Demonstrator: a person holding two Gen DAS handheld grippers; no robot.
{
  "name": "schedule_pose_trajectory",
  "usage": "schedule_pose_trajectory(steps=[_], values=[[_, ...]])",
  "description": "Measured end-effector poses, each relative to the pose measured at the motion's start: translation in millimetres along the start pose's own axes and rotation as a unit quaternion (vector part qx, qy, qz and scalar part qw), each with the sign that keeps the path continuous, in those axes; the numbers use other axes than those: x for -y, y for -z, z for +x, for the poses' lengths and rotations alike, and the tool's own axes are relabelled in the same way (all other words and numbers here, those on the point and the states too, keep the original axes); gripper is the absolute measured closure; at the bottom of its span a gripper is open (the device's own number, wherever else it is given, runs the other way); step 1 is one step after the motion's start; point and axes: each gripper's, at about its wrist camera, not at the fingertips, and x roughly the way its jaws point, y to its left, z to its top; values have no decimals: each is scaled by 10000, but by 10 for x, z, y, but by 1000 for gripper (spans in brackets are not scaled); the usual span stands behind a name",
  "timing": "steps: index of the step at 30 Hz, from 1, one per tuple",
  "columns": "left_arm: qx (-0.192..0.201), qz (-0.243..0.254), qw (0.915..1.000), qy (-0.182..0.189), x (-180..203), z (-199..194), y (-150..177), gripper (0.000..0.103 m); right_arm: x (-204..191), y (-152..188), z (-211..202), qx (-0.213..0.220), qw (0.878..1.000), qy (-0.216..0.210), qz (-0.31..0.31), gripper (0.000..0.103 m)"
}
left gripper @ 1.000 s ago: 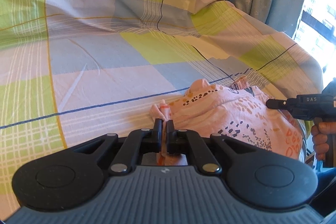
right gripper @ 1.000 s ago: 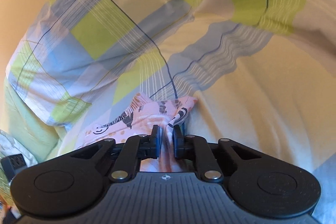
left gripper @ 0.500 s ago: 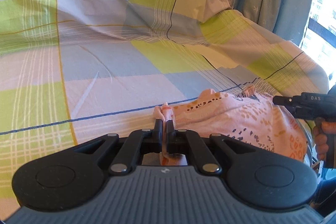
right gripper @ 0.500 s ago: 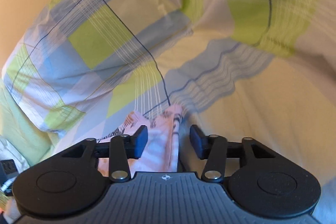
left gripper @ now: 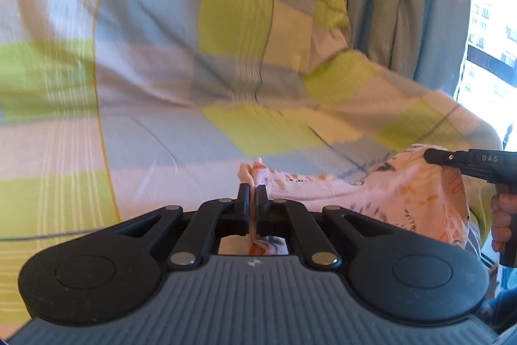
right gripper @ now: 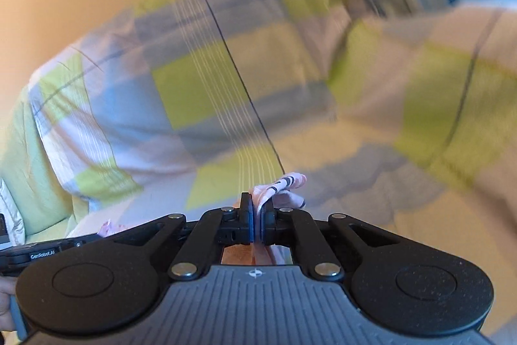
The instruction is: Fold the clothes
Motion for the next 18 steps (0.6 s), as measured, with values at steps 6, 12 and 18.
schedule_pose_trajectory(steps=[6,12,18], values=[[-786,-159,9967,-134,-135,238,153,101,173,90,321,-546,9973,367,331,97],[-707,-14,9955,-624,-137,189,142,96,436,124,20,81,9883,1455,461,76],[-314,395,9962,-713,44,-58,3,97,318,153,-211,9,9993,187,321,76]])
